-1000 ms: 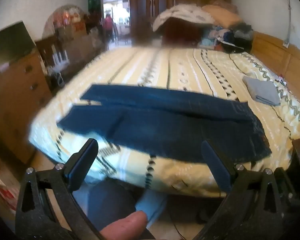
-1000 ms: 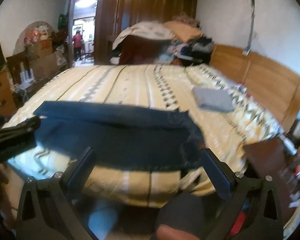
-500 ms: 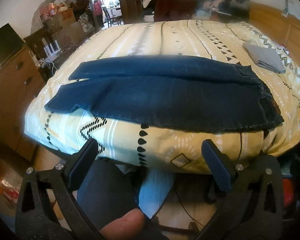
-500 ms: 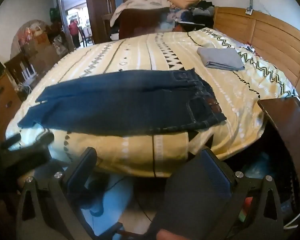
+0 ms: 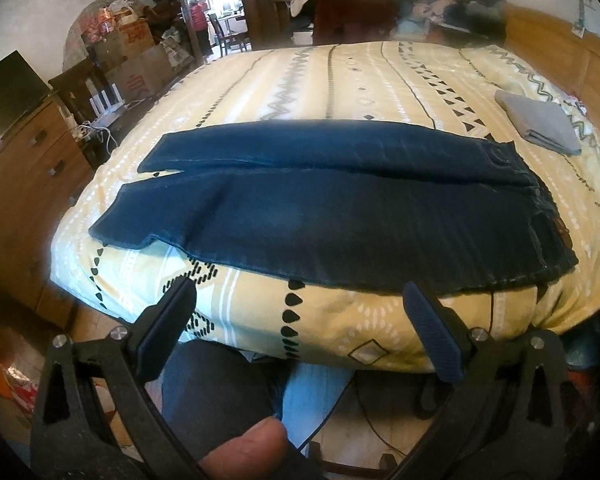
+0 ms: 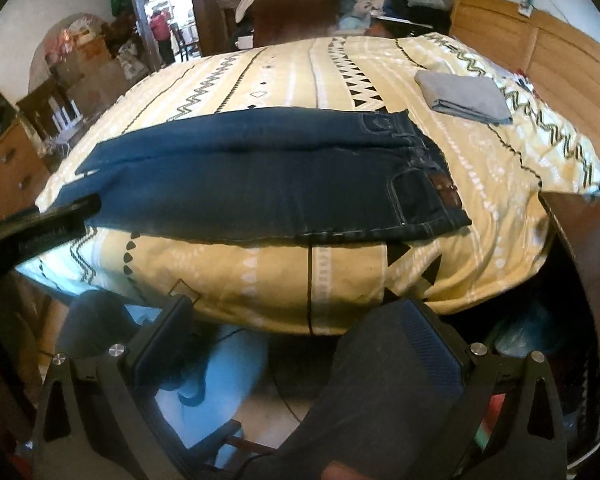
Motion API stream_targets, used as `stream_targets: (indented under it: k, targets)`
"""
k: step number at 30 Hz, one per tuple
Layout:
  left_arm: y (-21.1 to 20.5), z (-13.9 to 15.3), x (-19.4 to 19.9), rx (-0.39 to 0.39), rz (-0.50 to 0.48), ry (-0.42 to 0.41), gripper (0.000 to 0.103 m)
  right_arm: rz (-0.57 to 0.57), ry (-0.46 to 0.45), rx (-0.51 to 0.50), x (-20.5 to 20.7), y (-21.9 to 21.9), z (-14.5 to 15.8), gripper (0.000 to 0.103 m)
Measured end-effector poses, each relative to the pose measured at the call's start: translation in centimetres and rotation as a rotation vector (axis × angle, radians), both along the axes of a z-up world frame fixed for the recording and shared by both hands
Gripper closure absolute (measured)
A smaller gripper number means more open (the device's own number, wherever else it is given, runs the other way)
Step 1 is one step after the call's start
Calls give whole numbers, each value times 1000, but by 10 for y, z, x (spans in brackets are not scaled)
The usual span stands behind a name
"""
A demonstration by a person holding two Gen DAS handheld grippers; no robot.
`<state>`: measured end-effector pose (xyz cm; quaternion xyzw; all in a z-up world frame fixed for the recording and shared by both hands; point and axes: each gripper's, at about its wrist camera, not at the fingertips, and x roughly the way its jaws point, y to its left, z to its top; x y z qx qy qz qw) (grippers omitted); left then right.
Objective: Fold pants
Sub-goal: 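Move both grippers over the folded blue jeans toward the waistband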
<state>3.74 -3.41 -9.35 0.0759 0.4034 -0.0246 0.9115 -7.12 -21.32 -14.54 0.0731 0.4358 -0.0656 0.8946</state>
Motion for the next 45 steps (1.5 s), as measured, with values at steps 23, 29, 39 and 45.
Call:
stream_targets:
  k: [23, 29, 39, 45]
  targets:
    - [-19, -52, 80, 35, -91, 102, 0, 39, 85, -22, 68, -21, -54, 4]
    - [-32, -76, 127, 82, -69, 313, 0, 17, 175, -1, 163, -40, -58, 4]
    - [-25, -77, 131, 56, -90, 309, 0, -33, 223, 23, 212, -56, -77, 4]
    - [-24, -68, 127, 45, -95, 287, 0, -39, 189, 1, 191, -52, -67, 4]
